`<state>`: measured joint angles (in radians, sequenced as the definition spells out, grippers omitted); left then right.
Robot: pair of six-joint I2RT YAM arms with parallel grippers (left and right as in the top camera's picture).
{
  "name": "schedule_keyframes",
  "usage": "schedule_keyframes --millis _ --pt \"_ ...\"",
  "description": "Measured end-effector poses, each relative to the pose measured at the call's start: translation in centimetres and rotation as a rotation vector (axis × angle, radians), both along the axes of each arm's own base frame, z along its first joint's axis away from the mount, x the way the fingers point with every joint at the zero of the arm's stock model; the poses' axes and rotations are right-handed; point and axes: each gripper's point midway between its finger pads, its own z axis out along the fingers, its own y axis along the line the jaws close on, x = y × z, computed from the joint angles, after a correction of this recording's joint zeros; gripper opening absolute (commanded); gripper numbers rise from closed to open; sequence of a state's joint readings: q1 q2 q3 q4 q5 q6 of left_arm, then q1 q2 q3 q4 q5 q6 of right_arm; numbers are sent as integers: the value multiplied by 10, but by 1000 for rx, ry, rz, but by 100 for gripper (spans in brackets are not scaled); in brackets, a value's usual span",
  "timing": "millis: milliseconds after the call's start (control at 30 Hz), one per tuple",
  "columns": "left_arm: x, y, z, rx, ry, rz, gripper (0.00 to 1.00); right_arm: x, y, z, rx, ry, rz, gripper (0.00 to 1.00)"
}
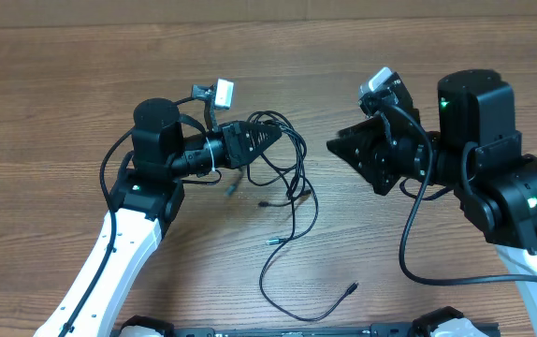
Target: Untangle cables
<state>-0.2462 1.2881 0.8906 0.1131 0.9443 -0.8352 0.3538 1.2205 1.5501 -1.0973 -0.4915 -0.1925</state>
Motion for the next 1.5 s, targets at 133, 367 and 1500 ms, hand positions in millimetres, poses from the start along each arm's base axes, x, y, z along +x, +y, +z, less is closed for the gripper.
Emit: schedule_keyframes --millis 133,367,1500 --pt "-3 -5 16 -43 -43 -35 4 9 -19 -26 -109 69 -108 53" --pt "-19 -27 44 -121 -112 -111 4 27 -24 -59 -197 158 -157 74" --pt "-35 -45 66 -183 -157 -169 4 54 -19 -84 -225 207 -193 98"
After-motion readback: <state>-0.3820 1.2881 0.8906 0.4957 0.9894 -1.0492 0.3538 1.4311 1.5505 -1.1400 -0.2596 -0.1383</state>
